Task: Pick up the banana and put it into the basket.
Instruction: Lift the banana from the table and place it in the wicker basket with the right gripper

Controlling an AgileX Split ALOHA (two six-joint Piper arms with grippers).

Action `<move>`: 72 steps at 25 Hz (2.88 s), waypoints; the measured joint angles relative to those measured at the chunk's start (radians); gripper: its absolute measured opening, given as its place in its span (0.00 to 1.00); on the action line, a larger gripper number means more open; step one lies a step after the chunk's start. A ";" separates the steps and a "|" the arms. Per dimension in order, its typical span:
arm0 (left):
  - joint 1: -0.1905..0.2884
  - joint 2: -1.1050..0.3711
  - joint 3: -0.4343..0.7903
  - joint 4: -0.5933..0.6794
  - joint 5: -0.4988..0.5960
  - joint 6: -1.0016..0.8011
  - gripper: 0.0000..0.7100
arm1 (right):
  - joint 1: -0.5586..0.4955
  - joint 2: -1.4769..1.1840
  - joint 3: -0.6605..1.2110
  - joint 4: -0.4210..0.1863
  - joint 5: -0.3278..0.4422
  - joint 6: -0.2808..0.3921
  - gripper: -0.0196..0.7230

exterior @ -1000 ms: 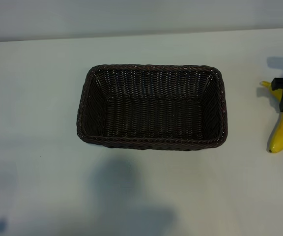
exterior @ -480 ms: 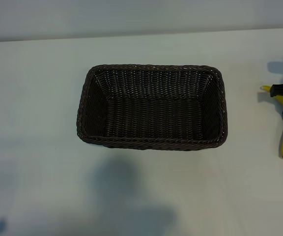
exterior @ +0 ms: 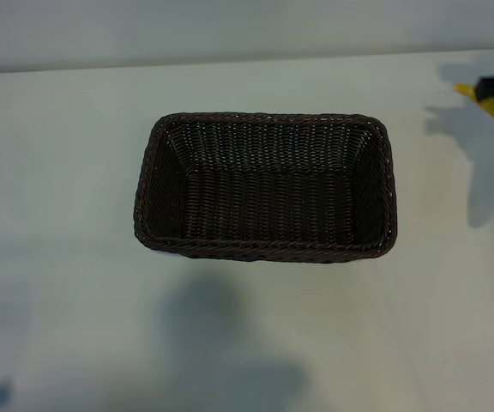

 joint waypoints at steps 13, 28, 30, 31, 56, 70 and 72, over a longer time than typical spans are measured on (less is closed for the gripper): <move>0.000 0.000 0.000 0.000 0.000 -0.002 0.81 | 0.369 0.005 -0.148 -0.006 0.005 -0.110 0.60; 0.000 0.000 0.000 0.000 0.000 -0.002 0.81 | 0.640 0.085 -0.239 -0.071 -0.132 -0.593 0.60; 0.000 0.000 0.000 0.000 0.000 -0.002 0.81 | 0.663 0.085 -0.239 -0.071 -0.158 -0.641 0.60; 0.000 0.000 0.000 0.000 0.000 -0.002 0.81 | 0.668 0.085 -0.239 -0.071 -0.172 -0.654 0.60; 0.000 0.000 0.000 0.000 0.000 0.003 0.81 | 0.672 0.272 -0.248 -0.086 -0.209 -0.680 0.60; 0.000 0.000 0.000 0.000 0.000 0.003 0.81 | 0.672 0.267 -0.248 -0.059 -0.196 -0.680 0.87; 0.000 0.000 0.000 0.000 0.000 0.003 0.81 | 0.672 0.258 -0.254 -0.043 -0.179 -0.657 0.88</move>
